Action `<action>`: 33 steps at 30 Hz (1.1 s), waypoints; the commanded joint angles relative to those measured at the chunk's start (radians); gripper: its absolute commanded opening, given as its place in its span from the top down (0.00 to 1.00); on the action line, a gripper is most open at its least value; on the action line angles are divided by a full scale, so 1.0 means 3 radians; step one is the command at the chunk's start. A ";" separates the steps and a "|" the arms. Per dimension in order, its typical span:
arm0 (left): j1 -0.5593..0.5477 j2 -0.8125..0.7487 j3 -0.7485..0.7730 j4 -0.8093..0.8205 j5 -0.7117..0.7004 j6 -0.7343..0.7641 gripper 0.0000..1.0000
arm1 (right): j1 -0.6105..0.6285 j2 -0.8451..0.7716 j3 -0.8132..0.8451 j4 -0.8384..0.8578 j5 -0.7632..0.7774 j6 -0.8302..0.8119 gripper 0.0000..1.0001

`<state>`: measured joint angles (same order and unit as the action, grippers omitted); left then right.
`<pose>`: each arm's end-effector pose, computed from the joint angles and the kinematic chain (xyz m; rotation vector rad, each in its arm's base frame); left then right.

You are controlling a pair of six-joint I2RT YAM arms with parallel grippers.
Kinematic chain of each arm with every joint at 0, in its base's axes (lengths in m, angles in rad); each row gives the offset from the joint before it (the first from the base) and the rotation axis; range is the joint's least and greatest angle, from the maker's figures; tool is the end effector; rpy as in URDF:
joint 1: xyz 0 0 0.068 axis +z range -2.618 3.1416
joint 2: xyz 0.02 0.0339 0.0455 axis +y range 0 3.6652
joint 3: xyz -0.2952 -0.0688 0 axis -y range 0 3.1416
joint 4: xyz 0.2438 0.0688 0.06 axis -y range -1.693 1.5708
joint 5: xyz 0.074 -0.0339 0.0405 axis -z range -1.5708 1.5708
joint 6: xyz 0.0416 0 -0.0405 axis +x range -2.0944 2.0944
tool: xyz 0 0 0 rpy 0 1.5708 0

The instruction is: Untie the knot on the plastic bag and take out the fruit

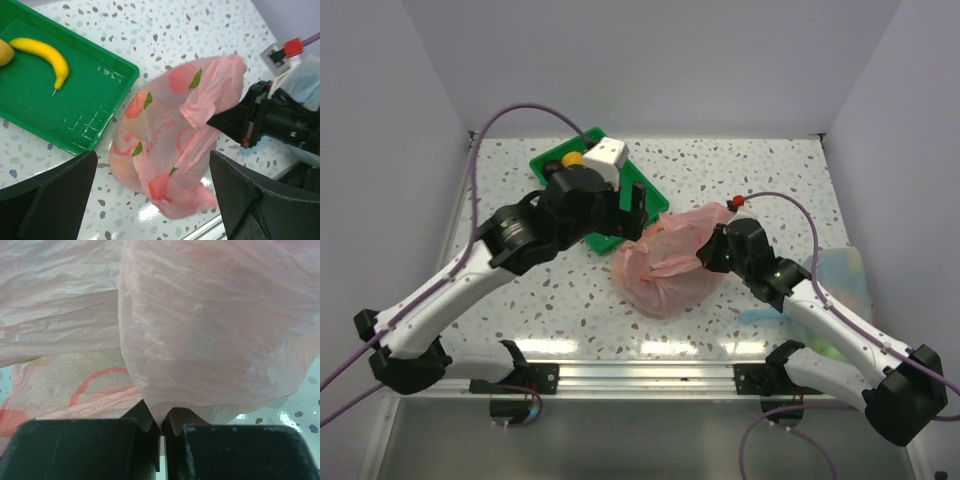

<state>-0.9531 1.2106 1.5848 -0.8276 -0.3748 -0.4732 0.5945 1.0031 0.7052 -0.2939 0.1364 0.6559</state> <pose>0.1411 -0.1724 0.4853 0.2471 2.0162 -0.5357 0.1751 0.1116 0.2839 0.1483 2.2080 0.5671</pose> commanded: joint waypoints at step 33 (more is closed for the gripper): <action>0.0145 0.1548 -0.0686 0.1091 0.1086 0.0990 0.29 | -0.0003 -0.0117 0.0160 -0.0079 -0.0317 -0.0177 1.00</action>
<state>-0.9104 1.6775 1.3857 -0.5819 0.0090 -0.1699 0.5945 0.9871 0.7250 -0.3294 0.0574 0.6067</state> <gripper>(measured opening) 0.775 0.012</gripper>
